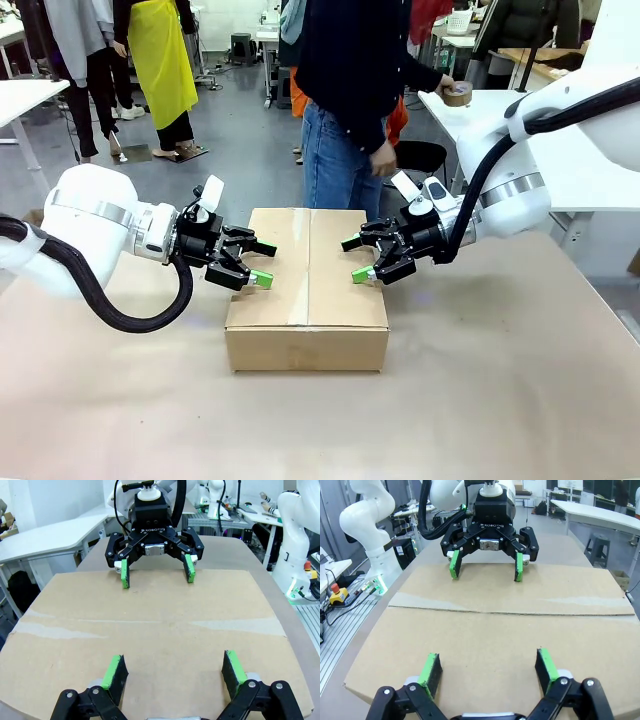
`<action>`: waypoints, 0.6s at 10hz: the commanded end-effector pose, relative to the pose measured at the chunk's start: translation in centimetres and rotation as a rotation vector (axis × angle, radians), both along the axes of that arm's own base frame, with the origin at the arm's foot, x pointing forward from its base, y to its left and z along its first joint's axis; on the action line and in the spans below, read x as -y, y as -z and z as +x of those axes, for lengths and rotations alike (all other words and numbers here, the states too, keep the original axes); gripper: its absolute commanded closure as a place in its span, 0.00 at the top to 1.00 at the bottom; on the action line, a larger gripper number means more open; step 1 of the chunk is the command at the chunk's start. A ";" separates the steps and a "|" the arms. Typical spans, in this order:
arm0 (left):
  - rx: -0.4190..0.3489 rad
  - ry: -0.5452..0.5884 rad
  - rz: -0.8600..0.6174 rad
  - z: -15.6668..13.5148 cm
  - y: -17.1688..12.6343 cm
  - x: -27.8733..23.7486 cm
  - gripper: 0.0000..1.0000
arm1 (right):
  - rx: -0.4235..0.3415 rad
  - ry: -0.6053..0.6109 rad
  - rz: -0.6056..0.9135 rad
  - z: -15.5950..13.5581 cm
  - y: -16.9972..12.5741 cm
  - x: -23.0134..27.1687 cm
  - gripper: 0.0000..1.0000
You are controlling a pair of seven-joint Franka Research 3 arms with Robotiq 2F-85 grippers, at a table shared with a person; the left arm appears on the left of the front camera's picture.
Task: Pack the gift set into the box.
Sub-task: Press and hold the closed box until the human finishes sealing it.
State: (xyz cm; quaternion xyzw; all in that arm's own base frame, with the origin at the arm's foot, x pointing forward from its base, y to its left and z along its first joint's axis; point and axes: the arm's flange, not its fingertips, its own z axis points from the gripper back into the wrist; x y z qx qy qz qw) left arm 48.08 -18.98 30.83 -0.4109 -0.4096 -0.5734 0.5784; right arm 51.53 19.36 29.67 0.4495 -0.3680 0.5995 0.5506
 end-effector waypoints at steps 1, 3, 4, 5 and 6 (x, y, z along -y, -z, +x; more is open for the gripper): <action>0.016 -0.001 0.013 -0.2 0.3 0.0 1.00 | 0.008 -0.007 -0.002 -0.1 0.1 0.0 1.00; 0.016 -0.001 0.013 -0.2 0.3 0.0 1.00 | 0.008 -0.007 -0.002 -0.1 0.1 0.0 1.00; 0.016 -0.001 0.013 -0.2 0.3 0.0 1.00 | 0.008 -0.007 -0.002 -0.1 0.1 0.0 1.00; 0.016 -0.001 0.013 -0.2 0.3 0.0 1.00 | 0.008 -0.007 -0.002 -0.1 0.1 0.0 1.00; 0.016 -0.001 0.013 -0.2 0.3 0.0 1.00 | 0.008 -0.007 -0.002 -0.1 0.1 0.0 1.00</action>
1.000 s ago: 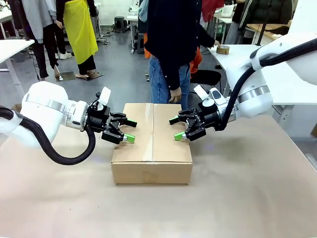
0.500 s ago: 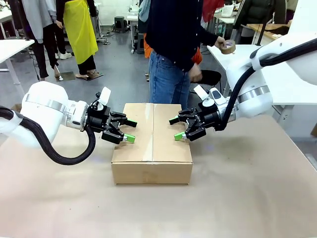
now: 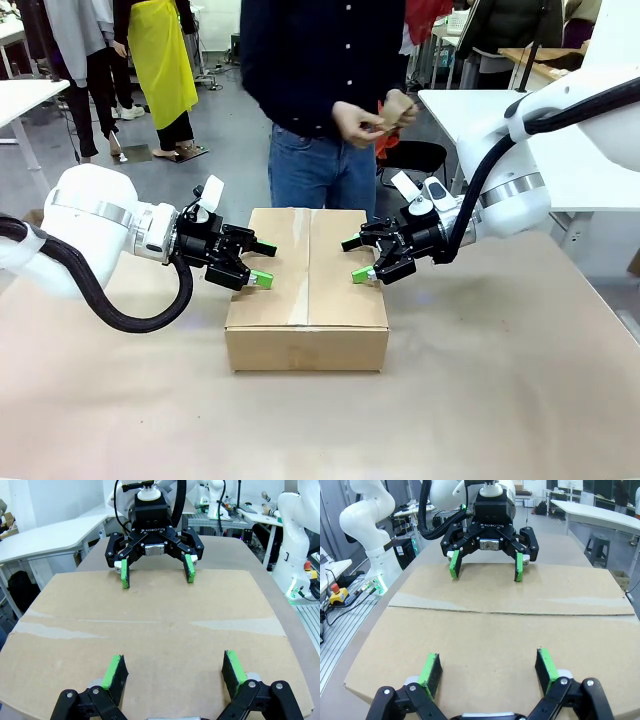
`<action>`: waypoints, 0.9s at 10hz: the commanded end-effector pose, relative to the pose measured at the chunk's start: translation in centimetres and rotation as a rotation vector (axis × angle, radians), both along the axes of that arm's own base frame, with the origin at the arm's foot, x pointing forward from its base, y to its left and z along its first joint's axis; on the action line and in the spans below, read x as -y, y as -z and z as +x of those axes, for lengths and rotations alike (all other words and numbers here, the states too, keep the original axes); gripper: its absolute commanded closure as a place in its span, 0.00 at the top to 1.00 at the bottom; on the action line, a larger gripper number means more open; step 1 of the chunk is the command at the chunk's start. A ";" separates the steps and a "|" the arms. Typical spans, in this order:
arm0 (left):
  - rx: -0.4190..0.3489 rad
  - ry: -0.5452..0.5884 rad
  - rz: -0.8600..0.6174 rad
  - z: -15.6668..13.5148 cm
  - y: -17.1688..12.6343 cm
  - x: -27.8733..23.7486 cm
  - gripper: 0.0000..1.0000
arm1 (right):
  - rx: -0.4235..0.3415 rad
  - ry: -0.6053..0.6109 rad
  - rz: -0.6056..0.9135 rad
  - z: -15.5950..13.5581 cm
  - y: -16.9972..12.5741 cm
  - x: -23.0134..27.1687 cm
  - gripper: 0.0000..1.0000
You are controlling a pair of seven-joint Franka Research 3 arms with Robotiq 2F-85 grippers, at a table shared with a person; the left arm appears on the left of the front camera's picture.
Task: Pack the gift set into the box.
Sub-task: Press and hold the closed box until the human finishes sealing it.
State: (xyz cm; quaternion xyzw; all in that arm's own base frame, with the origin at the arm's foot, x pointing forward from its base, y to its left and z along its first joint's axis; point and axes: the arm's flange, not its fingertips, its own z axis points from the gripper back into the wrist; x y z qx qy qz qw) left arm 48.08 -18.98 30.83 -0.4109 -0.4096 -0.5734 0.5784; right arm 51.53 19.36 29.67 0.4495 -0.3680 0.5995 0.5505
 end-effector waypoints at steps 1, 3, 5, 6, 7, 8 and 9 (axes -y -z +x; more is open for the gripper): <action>0.016 -0.001 0.013 -0.2 0.3 0.0 1.00 | 0.008 -0.007 -0.002 -0.1 0.1 0.0 1.00; 0.016 -0.001 0.013 -0.2 0.3 0.0 1.00 | 0.008 -0.007 -0.002 -0.1 0.1 0.0 1.00; 0.016 -0.001 0.013 -0.2 0.3 0.0 1.00 | 0.008 -0.007 -0.002 -0.1 0.1 0.0 1.00; 0.016 -0.001 0.013 -0.2 0.3 0.0 1.00 | 0.008 -0.007 -0.002 -0.1 0.1 0.0 1.00; 0.016 -0.001 0.013 -0.2 0.3 0.0 1.00 | 0.008 -0.007 -0.002 -0.1 0.1 0.0 1.00; 0.016 -0.001 0.013 -0.2 0.3 0.0 1.00 | 0.008 -0.007 -0.002 -0.1 0.1 0.0 1.00; 0.016 -0.001 0.013 -0.2 0.3 0.0 1.00 | 0.008 -0.007 -0.002 -0.1 0.1 0.0 1.00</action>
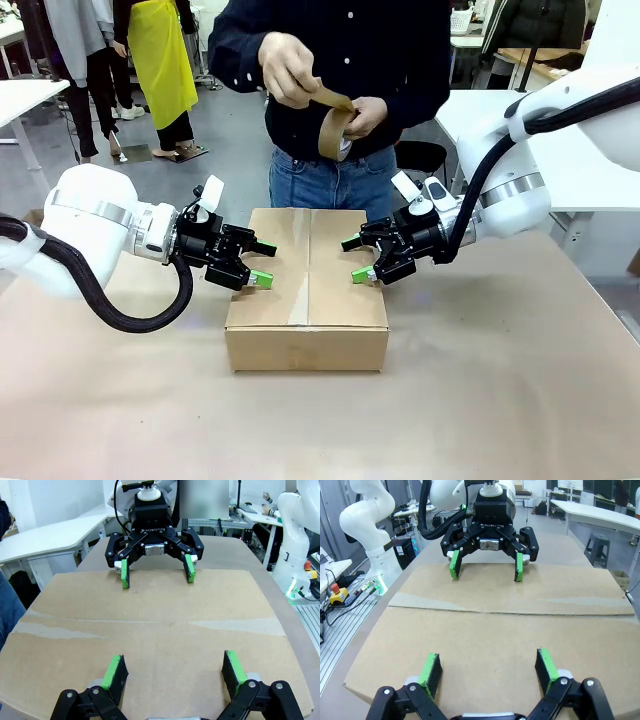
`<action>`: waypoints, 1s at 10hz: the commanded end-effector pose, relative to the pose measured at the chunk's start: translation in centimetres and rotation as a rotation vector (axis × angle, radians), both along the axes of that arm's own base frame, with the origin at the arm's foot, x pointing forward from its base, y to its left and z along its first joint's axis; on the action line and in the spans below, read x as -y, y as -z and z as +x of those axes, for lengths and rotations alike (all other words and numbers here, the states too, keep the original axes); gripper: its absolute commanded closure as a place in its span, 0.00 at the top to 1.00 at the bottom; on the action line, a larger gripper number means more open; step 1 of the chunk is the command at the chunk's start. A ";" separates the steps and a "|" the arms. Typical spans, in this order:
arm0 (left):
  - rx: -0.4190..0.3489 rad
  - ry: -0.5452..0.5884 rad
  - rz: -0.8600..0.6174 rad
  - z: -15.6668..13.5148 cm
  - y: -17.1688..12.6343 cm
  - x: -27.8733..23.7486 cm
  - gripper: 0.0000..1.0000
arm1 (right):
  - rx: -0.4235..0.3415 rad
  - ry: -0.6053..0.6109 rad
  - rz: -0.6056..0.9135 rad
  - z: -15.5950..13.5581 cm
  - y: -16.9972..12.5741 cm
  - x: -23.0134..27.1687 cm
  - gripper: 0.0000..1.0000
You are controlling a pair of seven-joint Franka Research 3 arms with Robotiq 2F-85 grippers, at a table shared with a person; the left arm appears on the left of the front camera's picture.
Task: Pack the gift set into the box.
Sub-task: Press and hold the closed box until the human finishes sealing it.
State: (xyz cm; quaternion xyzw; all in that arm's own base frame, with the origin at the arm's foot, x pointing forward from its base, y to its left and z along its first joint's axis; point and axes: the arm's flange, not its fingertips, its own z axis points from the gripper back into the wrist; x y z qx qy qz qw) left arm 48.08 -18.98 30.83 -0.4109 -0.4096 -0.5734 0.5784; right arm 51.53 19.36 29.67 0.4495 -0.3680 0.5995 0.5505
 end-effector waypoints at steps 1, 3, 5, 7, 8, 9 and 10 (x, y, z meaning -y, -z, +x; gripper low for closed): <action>0.016 -0.001 0.013 -0.2 0.3 0.0 1.00 | 0.008 -0.007 -0.002 -0.1 0.1 0.0 1.00; 0.016 -0.001 0.013 -0.2 0.3 0.0 1.00 | 0.008 -0.007 -0.002 -0.1 0.1 0.0 1.00; 0.016 -0.001 0.013 -0.2 0.3 0.0 1.00 | 0.008 -0.007 -0.002 -0.1 0.1 0.0 1.00; 0.016 -0.001 0.013 -0.2 0.3 0.0 1.00 | 0.008 -0.007 -0.002 -0.1 0.1 0.0 1.00; 0.016 -0.001 0.013 -0.2 0.3 0.0 1.00 | 0.008 -0.007 -0.002 -0.1 0.1 0.0 1.00; 0.016 -0.001 0.013 -0.2 0.3 0.0 1.00 | 0.008 -0.007 -0.002 -0.1 0.1 0.0 1.00; 0.016 -0.001 0.013 -0.2 0.3 0.0 1.00 | 0.008 -0.007 -0.002 -0.1 0.1 0.0 1.00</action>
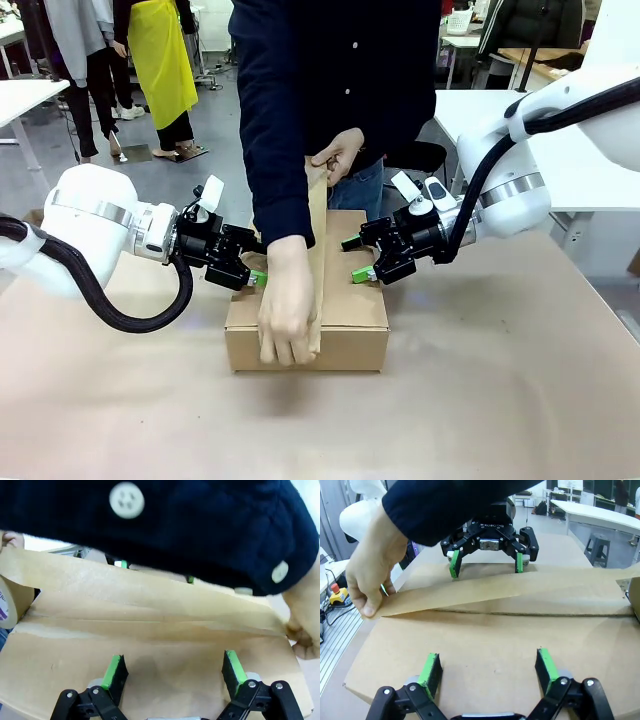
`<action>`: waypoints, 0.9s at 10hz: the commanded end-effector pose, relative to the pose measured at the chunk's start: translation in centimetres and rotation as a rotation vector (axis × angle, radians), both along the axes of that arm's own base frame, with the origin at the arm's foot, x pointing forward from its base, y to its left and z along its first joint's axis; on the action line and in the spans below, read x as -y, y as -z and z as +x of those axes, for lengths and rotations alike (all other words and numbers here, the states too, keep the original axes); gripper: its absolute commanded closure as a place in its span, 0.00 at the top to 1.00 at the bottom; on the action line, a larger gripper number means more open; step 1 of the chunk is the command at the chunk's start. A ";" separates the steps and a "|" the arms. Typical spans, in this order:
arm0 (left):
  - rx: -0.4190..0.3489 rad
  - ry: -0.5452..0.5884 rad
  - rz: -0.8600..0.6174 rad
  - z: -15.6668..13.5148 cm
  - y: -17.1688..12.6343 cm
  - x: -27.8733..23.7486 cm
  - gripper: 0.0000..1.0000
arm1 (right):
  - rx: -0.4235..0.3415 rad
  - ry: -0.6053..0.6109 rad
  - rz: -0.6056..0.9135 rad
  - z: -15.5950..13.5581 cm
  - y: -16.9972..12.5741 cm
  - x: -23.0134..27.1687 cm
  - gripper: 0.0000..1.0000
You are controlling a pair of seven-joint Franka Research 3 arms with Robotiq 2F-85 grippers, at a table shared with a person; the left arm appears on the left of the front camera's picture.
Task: Pack the gift set into the box.
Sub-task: Press and hold the closed box until the human finishes sealing it.
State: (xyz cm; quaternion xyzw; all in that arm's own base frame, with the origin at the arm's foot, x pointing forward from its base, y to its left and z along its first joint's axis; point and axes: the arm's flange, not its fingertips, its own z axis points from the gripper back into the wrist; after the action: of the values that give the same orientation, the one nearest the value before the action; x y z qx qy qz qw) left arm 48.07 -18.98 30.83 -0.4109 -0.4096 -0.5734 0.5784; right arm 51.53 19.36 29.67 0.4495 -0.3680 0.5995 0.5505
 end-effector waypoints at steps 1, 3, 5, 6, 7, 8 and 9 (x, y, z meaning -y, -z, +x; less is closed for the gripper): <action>0.016 -0.001 0.013 -0.2 0.3 0.0 1.00 | 0.008 -0.007 -0.002 -0.1 0.1 0.0 1.00; 0.016 -0.001 0.013 -0.2 0.3 0.0 1.00 | 0.008 -0.007 -0.002 -0.1 0.1 0.0 1.00; 0.016 -0.001 0.013 -0.2 0.3 0.0 1.00 | 0.008 -0.007 -0.002 -0.1 0.1 0.0 1.00; 0.016 -0.001 0.013 -0.2 0.3 0.0 1.00 | 0.008 -0.007 -0.002 -0.1 0.1 0.0 1.00; 0.016 -0.001 0.013 -0.2 0.3 0.0 1.00 | 0.008 -0.007 -0.002 -0.1 0.1 0.0 1.00; 0.016 -0.001 0.013 -0.2 0.3 0.0 1.00 | 0.008 -0.007 -0.002 -0.1 0.1 0.0 1.00; 0.016 -0.001 0.013 -0.2 0.3 0.0 1.00 | 0.008 -0.007 -0.002 -0.1 0.1 0.0 1.00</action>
State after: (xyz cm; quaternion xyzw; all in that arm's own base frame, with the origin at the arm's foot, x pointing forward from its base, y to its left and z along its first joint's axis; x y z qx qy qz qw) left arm 48.07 -18.98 30.83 -0.4109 -0.4096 -0.5734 0.5785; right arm 51.54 19.36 29.67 0.4495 -0.3680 0.5995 0.5506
